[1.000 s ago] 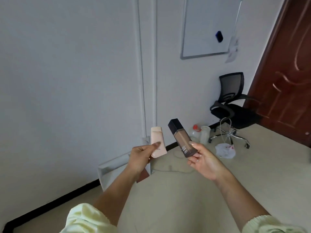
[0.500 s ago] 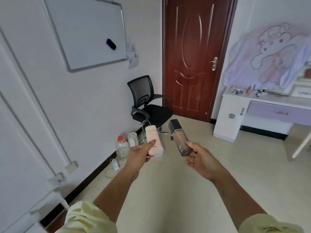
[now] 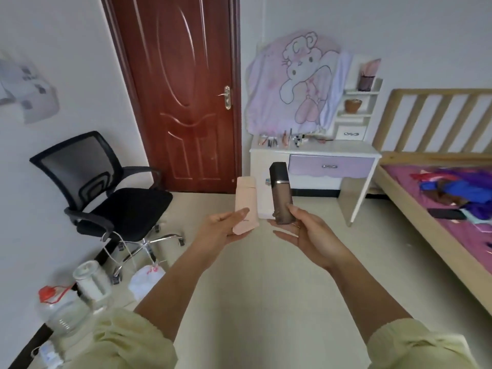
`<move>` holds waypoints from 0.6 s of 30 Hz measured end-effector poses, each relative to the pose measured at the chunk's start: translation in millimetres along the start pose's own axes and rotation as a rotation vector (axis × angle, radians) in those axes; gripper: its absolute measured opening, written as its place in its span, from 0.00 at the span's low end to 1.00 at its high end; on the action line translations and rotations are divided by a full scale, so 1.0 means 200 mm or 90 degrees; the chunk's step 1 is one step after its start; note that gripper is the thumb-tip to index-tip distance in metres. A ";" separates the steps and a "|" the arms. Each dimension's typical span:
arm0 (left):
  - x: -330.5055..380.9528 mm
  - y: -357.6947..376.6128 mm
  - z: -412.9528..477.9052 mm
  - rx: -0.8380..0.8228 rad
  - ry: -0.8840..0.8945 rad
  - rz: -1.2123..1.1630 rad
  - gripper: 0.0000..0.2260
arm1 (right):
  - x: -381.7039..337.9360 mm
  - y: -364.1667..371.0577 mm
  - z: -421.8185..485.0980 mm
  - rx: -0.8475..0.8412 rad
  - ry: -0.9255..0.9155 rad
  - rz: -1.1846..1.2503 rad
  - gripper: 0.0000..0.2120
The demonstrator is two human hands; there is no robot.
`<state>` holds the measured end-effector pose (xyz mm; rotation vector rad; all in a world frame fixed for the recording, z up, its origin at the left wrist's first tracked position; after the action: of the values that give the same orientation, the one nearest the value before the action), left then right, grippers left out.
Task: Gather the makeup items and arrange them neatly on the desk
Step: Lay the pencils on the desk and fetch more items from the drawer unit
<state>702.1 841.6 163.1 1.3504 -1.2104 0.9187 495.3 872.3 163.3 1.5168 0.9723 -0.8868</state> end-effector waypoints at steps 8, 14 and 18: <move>-0.06 0.54 0.84 -0.097 -0.053 -0.085 0.24 | -0.27 -0.54 0.66 0.089 -0.045 0.091 0.18; -0.17 1.06 1.53 -0.137 -0.060 -0.056 0.20 | -0.55 -1.07 1.23 0.063 -0.014 0.032 0.21; -0.16 1.37 1.96 -0.155 -0.064 -0.066 0.23 | -0.79 -1.34 1.61 0.040 0.008 -0.006 0.19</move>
<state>389.8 480.1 128.5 1.2622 -1.2716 0.6155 176.1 559.3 158.2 1.5742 0.9697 -0.9234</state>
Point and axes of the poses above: each hand's wrist, its own z-axis towards the middle knuckle, its own y-axis out of the palm, x = y × z, the point moved 1 cm from there along z, towards the middle knuckle, and after that the axes turned 8 degrees about x, right-handed, at the moved point
